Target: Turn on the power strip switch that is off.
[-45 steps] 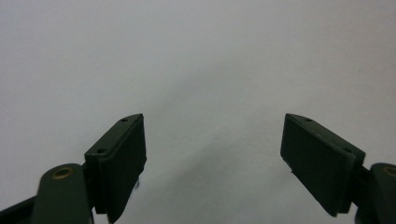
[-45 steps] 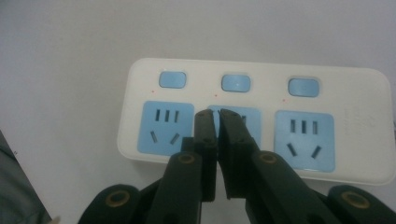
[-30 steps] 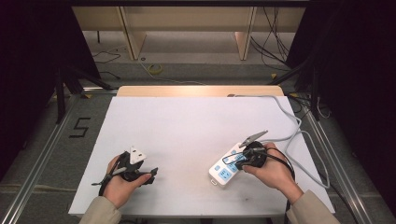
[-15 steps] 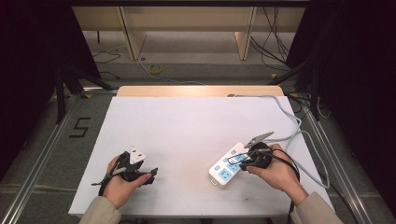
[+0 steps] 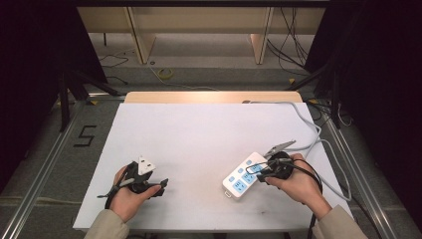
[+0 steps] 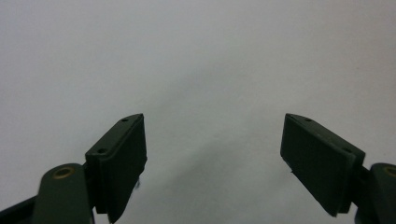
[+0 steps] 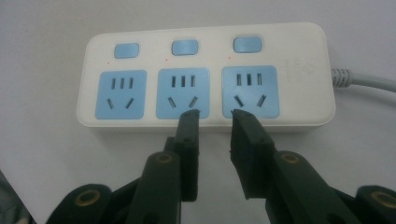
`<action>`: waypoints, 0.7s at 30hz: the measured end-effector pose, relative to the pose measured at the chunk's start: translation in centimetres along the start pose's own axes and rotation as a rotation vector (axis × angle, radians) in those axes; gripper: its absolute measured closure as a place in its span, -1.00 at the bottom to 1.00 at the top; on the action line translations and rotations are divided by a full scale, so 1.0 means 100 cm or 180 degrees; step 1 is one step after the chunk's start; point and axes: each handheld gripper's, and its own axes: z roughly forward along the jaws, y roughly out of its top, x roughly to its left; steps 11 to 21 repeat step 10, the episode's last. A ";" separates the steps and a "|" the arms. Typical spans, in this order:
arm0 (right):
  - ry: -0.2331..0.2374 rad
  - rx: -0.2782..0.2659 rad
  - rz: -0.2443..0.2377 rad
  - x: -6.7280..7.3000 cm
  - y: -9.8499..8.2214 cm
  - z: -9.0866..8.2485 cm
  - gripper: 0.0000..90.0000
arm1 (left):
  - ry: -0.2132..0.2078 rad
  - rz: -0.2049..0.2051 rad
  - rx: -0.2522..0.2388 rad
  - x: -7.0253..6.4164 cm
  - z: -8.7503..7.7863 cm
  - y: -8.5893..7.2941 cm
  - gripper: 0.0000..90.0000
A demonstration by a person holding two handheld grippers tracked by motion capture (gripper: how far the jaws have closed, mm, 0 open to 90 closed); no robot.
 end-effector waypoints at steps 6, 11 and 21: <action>0.0003 -0.0014 0.0016 0.000 0.000 0.000 0.55 | 0.0000 -0.0005 0.0005 0.001 0.001 0.000 -0.50; 0.0005 -0.0025 0.0010 0.000 0.000 -0.001 0.48 | -0.0001 -0.0001 0.0006 0.001 0.001 0.000 -0.51; 0.0005 -0.0025 0.0010 0.000 0.000 -0.001 0.48 | -0.0001 -0.0001 0.0006 0.001 0.001 0.000 -0.51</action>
